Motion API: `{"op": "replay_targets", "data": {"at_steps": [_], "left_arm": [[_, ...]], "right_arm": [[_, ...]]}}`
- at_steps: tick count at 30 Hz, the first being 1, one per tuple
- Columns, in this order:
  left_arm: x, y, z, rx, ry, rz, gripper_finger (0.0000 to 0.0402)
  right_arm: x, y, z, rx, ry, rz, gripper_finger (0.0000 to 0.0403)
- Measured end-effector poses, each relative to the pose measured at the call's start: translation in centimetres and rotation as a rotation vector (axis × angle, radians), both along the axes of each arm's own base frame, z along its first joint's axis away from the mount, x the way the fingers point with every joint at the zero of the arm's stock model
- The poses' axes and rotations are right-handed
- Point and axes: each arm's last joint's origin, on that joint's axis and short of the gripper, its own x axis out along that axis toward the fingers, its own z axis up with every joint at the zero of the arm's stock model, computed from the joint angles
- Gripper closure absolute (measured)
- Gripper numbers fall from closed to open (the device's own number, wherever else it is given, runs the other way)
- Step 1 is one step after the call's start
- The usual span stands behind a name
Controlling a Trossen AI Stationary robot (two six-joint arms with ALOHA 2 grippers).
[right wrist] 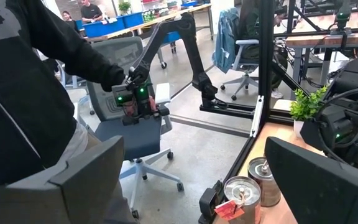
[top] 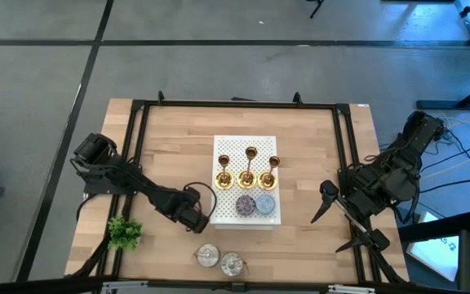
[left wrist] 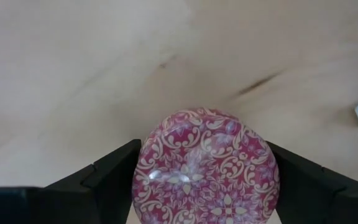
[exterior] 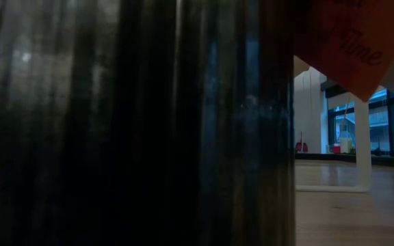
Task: Pick & Place candle stick holders
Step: Put the pink patterned scented candle on the shelf aligned with the other red and blue patterned scented candles
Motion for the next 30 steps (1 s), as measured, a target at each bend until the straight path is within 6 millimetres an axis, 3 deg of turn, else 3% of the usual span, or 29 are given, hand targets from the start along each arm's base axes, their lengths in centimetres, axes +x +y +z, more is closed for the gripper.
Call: {"op": "replay_targets", "data": {"at_steps": [8, 12, 20, 30], "left_arm": [[-0.6, -1.1, 0.1, -0.022, 0.014, 0.027, 0.0111], [-0.6, -2.1, 1.5, -0.007, 0.048, -0.017, 0.0111], [0.2, -3.4, 6.6, 0.034, 0.051, -0.197, 0.0111], [-0.1, -2.3, 15.4, 0.116, -0.146, -0.392, 0.0111]], "right_arm": [[0.0, 0.0, 0.0, -0.002, 0.001, 0.0, 0.0012], [0.0, 0.0, -0.1, -0.005, 0.004, -0.004, 0.0012], [0.1, -0.1, -0.1, -0.008, 0.004, -0.027, 0.0012], [0.7, 0.1, -0.1, 0.015, 0.0, -0.126, 0.0012]]}}
